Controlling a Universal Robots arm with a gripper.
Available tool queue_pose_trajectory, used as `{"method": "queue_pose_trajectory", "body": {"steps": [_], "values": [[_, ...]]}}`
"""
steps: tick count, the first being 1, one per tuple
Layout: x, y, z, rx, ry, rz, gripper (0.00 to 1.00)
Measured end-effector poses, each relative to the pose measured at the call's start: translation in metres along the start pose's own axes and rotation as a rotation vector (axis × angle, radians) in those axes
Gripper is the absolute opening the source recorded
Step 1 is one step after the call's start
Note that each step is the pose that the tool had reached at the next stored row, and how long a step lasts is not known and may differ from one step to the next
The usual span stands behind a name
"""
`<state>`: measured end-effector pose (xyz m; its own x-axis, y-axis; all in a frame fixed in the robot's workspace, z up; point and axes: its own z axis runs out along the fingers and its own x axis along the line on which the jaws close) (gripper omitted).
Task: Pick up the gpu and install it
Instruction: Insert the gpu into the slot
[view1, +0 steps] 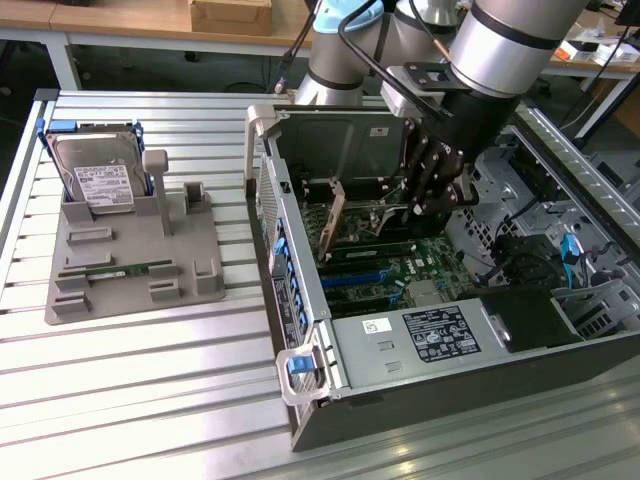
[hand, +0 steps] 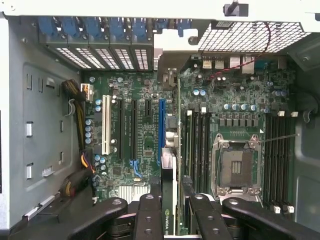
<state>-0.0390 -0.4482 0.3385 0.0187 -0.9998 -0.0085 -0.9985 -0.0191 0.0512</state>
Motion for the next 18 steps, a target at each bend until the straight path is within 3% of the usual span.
{"method": "queue_pose_trajectory", "body": {"steps": [18], "values": [[0.002,0.0089,0.0179,0.0000,0.0001,0.000,0.26]]}}
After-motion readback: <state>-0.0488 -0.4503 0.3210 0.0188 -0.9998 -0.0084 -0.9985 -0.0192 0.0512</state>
